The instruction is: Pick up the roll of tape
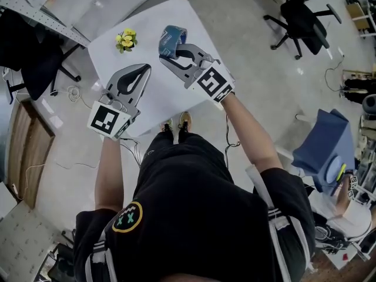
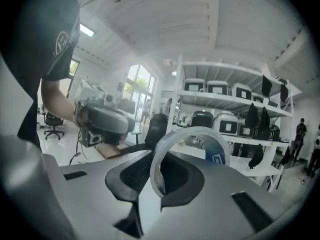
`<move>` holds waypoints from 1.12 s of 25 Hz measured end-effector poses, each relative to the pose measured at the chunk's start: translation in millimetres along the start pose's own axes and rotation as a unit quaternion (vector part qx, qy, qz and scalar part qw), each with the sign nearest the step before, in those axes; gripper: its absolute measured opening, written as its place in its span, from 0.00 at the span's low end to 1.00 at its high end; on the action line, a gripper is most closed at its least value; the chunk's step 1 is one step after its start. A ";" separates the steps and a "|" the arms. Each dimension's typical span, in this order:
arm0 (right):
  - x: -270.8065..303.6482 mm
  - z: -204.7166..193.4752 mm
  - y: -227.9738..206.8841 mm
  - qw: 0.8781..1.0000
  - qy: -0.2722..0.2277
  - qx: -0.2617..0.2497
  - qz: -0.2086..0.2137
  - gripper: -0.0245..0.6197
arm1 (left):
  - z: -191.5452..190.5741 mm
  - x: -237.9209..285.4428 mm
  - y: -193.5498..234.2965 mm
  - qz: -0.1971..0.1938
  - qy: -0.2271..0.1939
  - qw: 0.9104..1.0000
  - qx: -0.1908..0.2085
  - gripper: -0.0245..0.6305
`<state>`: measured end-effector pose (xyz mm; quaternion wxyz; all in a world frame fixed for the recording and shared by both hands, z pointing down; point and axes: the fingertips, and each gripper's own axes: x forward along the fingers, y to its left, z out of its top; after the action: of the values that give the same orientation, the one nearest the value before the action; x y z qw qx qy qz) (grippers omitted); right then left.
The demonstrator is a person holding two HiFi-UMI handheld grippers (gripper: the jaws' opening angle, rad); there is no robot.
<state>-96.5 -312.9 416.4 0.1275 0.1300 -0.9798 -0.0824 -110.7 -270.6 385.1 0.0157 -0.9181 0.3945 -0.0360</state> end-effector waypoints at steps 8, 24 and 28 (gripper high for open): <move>-61.2 55.2 -6.5 0.995 -0.090 -0.003 -0.045 0.15 | 15.0 10.1 -9.3 -0.011 -0.012 1.000 0.007 0.07; -74.3 50.2 12.1 0.995 -0.088 0.011 -0.051 0.14 | 25.7 13.5 -22.0 -0.020 -0.020 1.000 0.014 0.07; -73.9 49.5 14.0 0.995 -0.084 0.009 -0.048 0.14 | 26.3 13.6 -24.1 -0.024 -0.018 0.999 0.013 0.07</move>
<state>-44.3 -272.8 355.1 0.0391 0.1710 -0.9803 -0.0905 -81.8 -263.8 361.0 0.0334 -0.9276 0.3712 -0.0253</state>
